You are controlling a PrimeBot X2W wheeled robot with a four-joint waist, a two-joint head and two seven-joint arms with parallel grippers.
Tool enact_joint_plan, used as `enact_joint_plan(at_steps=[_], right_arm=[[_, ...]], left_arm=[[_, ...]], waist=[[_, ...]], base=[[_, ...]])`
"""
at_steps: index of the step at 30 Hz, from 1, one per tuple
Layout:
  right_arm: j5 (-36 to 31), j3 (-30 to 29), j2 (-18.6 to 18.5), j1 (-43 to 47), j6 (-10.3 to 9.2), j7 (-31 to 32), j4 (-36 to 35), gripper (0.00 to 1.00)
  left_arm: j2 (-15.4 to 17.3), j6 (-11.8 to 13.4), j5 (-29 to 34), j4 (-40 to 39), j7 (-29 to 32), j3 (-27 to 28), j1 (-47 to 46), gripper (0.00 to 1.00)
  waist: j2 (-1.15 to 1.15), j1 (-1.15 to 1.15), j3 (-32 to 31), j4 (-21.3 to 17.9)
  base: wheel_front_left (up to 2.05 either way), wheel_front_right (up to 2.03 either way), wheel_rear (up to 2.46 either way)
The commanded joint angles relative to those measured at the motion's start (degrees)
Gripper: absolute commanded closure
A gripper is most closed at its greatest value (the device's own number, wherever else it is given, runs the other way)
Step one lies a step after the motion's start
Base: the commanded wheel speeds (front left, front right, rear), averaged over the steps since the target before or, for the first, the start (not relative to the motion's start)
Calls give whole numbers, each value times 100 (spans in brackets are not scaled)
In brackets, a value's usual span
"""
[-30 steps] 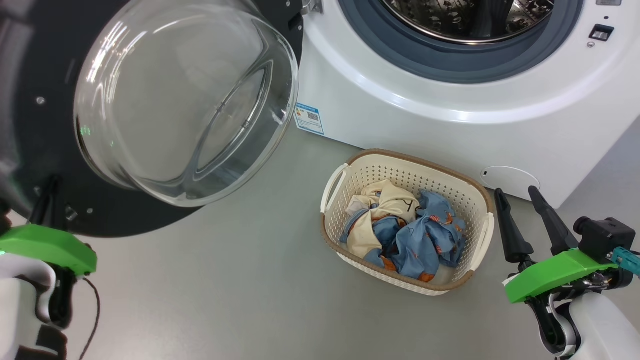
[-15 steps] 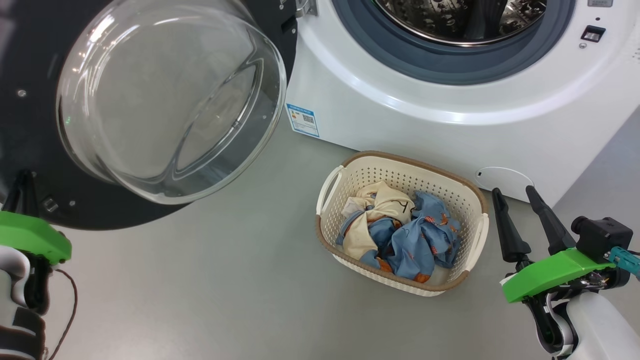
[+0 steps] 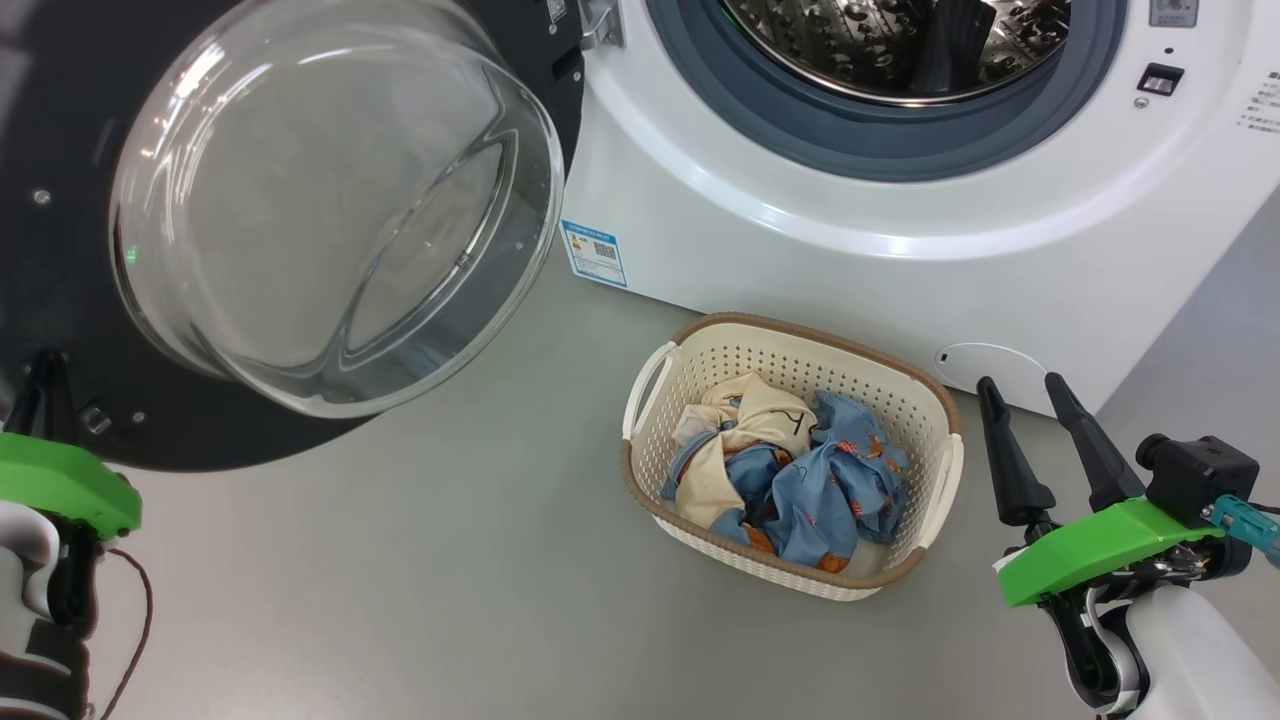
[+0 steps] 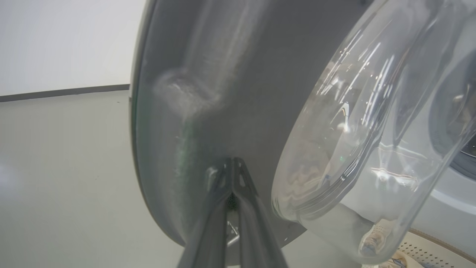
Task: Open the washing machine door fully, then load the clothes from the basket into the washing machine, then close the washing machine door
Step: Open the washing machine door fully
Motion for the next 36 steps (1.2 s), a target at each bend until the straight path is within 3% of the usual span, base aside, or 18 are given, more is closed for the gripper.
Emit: enact_joint_plan(at_steps=[1,16,17,19,20,36], right_arm=[[10,106,-9,-39,33,-70,-120,0],[48,124,-27,16,33,-70,-142,0],[48,126,-30,21,33,-70,-145,0],[46,141,-30,33,33,-70,-143,0],[47,150,-30,37,33,-70,-142,0],[44,330,-3,145,33,-70,-208,0]], left_arm=[[407,-22,24,-43,-65,128,-127,100],[408,-94,122,-830,-177,141,540,100],[392,-79,138,-970,-177,163,619,95],[339,-44,164,-1238,-178,201,786,25],[312,-23,178,-1375,-178,216,872,0],[-142,294,224,-3619,-46,122,2223,0]], waist=[[0,0,-19,-17],[0,0,-136,-223],[0,0,-144,-234],[0,0,-168,-261],[0,0,-179,-277],[0,0,-584,-944]], base=[[0,0,0],[0,0,0],[0,0,0],[0,0,0],[0,0,0],[0,0,0]])
